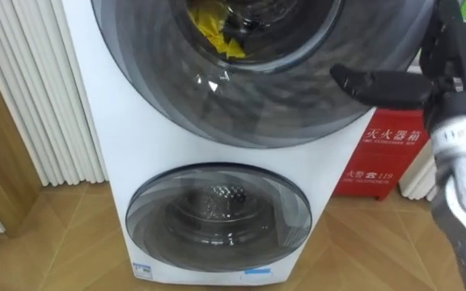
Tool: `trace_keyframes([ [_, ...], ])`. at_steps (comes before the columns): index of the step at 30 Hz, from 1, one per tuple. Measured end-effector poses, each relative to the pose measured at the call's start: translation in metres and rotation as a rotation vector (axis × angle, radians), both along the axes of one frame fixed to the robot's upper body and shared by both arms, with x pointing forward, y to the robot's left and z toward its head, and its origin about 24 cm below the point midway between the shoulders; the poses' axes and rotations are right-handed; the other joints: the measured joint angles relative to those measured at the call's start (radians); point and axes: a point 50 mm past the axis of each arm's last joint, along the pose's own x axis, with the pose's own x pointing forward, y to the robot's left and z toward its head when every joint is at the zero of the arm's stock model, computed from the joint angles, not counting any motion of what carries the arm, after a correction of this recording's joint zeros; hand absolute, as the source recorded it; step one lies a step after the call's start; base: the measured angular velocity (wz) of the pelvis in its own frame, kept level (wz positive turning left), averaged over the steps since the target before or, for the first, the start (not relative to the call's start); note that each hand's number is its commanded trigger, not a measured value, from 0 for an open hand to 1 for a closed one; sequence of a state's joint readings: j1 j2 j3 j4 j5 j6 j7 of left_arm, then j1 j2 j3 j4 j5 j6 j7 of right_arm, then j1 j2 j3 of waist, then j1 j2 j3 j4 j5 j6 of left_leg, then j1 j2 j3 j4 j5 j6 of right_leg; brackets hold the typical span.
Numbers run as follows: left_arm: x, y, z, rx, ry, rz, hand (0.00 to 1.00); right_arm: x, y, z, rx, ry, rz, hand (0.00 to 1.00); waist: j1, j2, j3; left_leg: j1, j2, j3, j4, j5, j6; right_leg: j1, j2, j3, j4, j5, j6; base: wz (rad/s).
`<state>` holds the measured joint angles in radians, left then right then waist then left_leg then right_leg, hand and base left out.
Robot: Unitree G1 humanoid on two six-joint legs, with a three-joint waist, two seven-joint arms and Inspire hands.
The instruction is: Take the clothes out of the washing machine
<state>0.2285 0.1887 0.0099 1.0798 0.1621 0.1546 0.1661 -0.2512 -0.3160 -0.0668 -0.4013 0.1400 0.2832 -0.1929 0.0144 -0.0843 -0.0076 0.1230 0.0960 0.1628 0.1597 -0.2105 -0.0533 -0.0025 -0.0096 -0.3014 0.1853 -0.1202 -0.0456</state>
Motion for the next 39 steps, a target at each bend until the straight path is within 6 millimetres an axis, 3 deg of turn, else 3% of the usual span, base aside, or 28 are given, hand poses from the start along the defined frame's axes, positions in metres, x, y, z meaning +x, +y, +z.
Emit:
trace_keyframes([
  [5,0.001,0.001,0.000,-0.003,-0.011,-0.006,0.00,-0.018,0.001,0.002,0.006,-0.017,0.062,0.00,-0.020,0.000,-0.0007,-0.010,0.000,0.008,0.002,0.000,0.000,-0.008,-0.004,0.003,0.003,0.000,0.001,0.02],
  [12,0.001,0.003,0.001,-0.022,-0.036,-0.003,0.00,-0.025,0.010,0.011,-0.024,-0.052,0.166,0.00,-0.048,0.001,-0.0016,-0.009,0.002,0.040,0.003,0.000,0.000,-0.024,-0.002,0.027,0.020,0.000,-0.001,-0.09],
  [16,0.001,0.003,0.001,-0.029,-0.041,-0.007,0.00,-0.027,0.013,0.014,-0.033,-0.064,0.196,0.00,-0.057,0.002,-0.0081,-0.008,0.003,0.042,0.003,0.000,0.000,-0.023,-0.001,0.026,0.020,0.001,-0.003,0.00],
  [39,0.005,0.005,0.002,-0.045,-0.066,-0.038,0.00,-0.035,0.020,0.018,-0.043,-0.131,0.375,0.00,-0.064,0.002,-0.0076,-0.001,0.016,0.057,0.002,0.000,-0.003,-0.025,0.012,0.041,0.019,0.010,-0.017,-0.02],
])
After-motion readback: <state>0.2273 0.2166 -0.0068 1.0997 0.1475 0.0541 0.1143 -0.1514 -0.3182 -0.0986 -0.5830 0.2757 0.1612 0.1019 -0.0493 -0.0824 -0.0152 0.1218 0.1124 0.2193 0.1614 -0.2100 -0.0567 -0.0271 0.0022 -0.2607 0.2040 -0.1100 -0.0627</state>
